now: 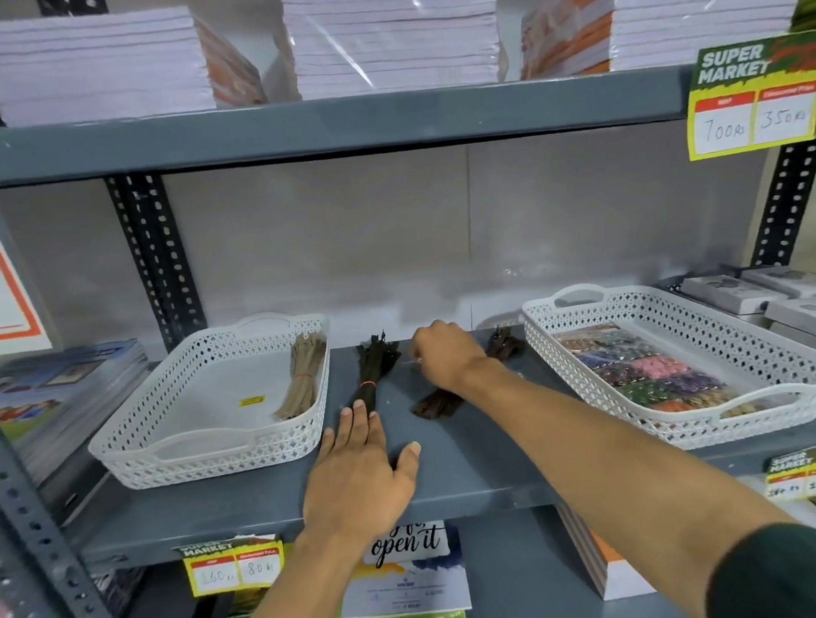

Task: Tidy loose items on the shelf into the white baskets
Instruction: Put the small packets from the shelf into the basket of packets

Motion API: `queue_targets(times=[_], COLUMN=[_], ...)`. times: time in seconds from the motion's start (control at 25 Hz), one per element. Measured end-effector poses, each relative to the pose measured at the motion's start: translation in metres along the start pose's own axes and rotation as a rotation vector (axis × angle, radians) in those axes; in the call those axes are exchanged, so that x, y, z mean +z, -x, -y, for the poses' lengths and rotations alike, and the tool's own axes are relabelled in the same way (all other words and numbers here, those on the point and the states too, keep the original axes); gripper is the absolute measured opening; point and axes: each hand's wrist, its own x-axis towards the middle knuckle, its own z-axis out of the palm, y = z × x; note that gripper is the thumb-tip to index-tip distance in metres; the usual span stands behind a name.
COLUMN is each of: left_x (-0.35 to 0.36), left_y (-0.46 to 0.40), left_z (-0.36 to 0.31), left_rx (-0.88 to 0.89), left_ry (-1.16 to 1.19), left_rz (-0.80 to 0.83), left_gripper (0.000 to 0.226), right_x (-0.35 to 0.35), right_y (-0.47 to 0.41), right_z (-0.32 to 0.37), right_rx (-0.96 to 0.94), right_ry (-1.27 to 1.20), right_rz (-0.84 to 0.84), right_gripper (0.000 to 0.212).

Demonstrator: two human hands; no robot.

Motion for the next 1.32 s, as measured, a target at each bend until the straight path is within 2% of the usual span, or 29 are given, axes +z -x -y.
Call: queue_targets(times=[0.12, 0.2, 0.44, 0.64, 0.76, 0.84, 0.96, 1.12, 1.32], left_x=[0.000, 0.000, 0.001, 0.000, -0.002, -0.003, -0.003, -0.002, 0.000], left_y=[0.001, 0.000, 0.000, 0.000, 0.001, 0.002, 0.003, 0.002, 0.001], left_z=[0.000, -0.001, -0.001, -0.001, -0.001, -0.001, -0.001, -0.002, 0.001], left_rx=[-0.001, 0.000, 0.006, 0.007, 0.009, 0.004, 0.000, 0.006, -0.004], left_ry=[0.001, -0.008, -0.017, -0.005, 0.004, 0.012, 0.019, 0.030, 0.043], left_rz=[0.008, 0.010, 0.032, 0.026, 0.025, 0.023, 0.007, -0.023, -0.018], left_gripper=[0.082, 0.082, 0.081, 0.081, 0.081, 0.081, 0.082, 0.083, 0.086], right_x=[-0.021, -0.029, -0.006, -0.014, -0.013, -0.008, -0.002, 0.008, 0.025], right_y=[0.012, 0.025, 0.053, 0.038, 0.029, 0.022, 0.013, 0.003, 0.004], right_z=[-0.031, -0.055, -0.074, -0.043, -0.016, -0.004, 0.004, 0.028, 0.051], right_rx=[0.065, 0.160, 0.268, 0.313, 0.365, 0.383, 0.383, 0.257, 0.228], right_ry=[-0.062, -0.035, 0.027, -0.018, -0.050, -0.060, -0.150, -0.357, -0.493], right_rz=[-0.162, -0.199, 0.018, -0.120, 0.077, 0.147, 0.099, -0.089, 0.068], right_gripper=[0.026, 0.026, 0.023, 0.015, 0.039, 0.033, 0.010, 0.007, 0.024])
